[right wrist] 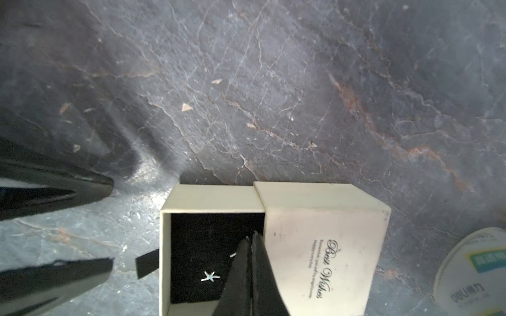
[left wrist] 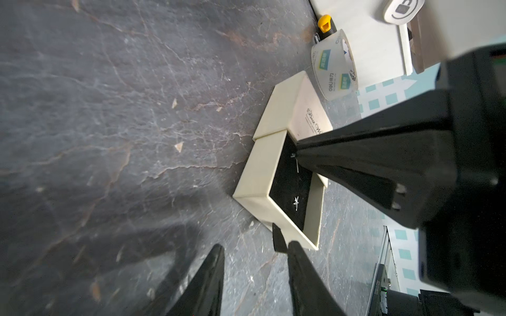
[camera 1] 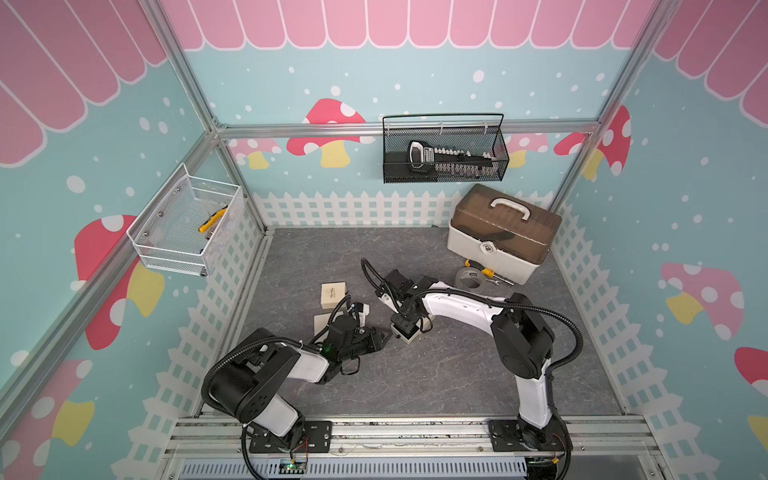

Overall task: Place the earrings into the drawer-style jewelry box
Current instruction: Adjust the earring in the inner lining.

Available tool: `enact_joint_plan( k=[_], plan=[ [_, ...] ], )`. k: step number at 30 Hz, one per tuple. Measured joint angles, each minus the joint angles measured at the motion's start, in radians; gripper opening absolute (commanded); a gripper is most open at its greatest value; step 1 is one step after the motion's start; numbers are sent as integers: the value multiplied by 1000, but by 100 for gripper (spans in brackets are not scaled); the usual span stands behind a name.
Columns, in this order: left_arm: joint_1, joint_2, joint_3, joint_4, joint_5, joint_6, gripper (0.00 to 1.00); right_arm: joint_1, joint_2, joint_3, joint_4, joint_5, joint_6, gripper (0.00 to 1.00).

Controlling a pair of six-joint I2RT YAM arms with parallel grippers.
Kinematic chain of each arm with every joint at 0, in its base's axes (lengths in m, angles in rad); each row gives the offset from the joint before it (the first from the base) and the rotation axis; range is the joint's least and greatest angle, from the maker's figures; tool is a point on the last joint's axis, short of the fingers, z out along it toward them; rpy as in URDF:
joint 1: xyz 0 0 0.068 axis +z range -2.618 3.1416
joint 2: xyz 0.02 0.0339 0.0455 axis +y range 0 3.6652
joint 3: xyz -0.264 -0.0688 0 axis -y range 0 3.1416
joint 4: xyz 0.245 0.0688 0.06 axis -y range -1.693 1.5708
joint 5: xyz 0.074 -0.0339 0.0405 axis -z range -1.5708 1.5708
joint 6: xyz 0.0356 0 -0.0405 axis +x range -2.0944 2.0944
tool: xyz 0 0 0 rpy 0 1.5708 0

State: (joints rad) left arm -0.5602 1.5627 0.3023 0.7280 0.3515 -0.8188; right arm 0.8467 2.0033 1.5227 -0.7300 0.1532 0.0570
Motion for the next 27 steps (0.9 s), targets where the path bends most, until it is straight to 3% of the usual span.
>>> enact_joint_plan(
  k=[27],
  plan=[
    [-3,43,34,-13,29,16,37,14,55,31,-27,39,46,0]
  ],
)
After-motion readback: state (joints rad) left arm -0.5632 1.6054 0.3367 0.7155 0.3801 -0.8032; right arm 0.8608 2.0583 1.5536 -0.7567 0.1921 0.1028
